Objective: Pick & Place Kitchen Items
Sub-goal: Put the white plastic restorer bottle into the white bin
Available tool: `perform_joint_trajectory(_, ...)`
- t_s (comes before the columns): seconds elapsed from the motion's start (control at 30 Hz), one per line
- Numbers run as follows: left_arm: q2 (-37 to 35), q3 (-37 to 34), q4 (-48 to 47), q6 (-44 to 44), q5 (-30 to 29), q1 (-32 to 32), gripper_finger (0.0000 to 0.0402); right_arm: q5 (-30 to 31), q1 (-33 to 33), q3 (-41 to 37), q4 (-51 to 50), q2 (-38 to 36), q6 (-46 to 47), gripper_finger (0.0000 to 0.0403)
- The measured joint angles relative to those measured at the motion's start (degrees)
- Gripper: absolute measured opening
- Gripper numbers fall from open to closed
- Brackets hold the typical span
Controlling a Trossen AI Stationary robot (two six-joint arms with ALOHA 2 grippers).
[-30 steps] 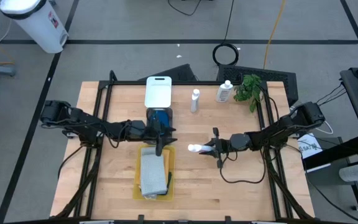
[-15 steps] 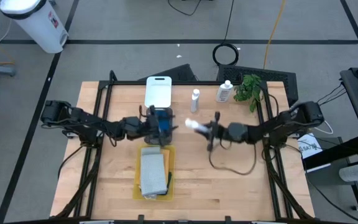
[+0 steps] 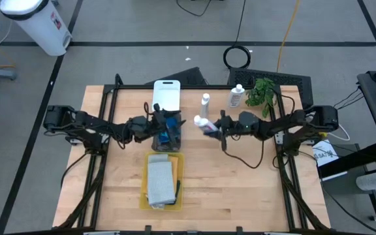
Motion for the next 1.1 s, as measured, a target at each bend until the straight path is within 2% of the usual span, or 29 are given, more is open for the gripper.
perform_joint_trajectory(0.07, 0.0, 0.0, 0.7, -3.3, 3.9, 0.5, 0.0230, -5.0, 0.5, 0.0, 0.0, 0.2, 0.9, 0.0083)
perform_joint_trajectory(0.1, 0.0, 0.0, 1.1, -4.5, 6.5, 0.7, 0.0230, -5.5, 1.0, 0.0, -0.1, 0.2, 1.1, 0.0083)
perform_joint_trajectory(0.3, 0.0, 4.4, -0.7, -9.8, 19.7, 0.4, 0.0230, -4.6, 4.3, 0.0, -0.2, 0.2, -3.0, 0.0084)
perform_joint_trajectory(0.43, 0.0, 8.2, -6.2, -7.5, 26.1, -2.8, 0.0230, -4.9, 5.8, 0.0, 0.5, 0.2, -4.3, 0.0084)
perform_joint_trajectory(0.6, 0.0, 11.0, -12.7, -4.5, 22.8, -6.7, 0.0231, -4.7, 7.6, 0.0, 0.5, 0.2, -4.6, 0.0084)
perform_joint_trajectory(0.73, 0.0, 12.5, -16.1, -4.1, 19.7, -8.0, 0.0252, -4.7, 8.4, 0.0, 1.2, 0.2, -4.8, 0.0084)
perform_joint_trajectory(0.93, 2.4, 13.8, -16.1, -3.5, 17.1, -8.1, 0.0300, -4.5, 8.4, 0.0, 1.4, 0.2, -5.2, 0.0084)
perform_joint_trajectory(1.1, 5.9, 16.0, -15.9, -3.0, 17.6, -7.5, 0.0311, -4.4, 8.4, 0.0, 1.3, 0.2, -5.2, 0.0084)
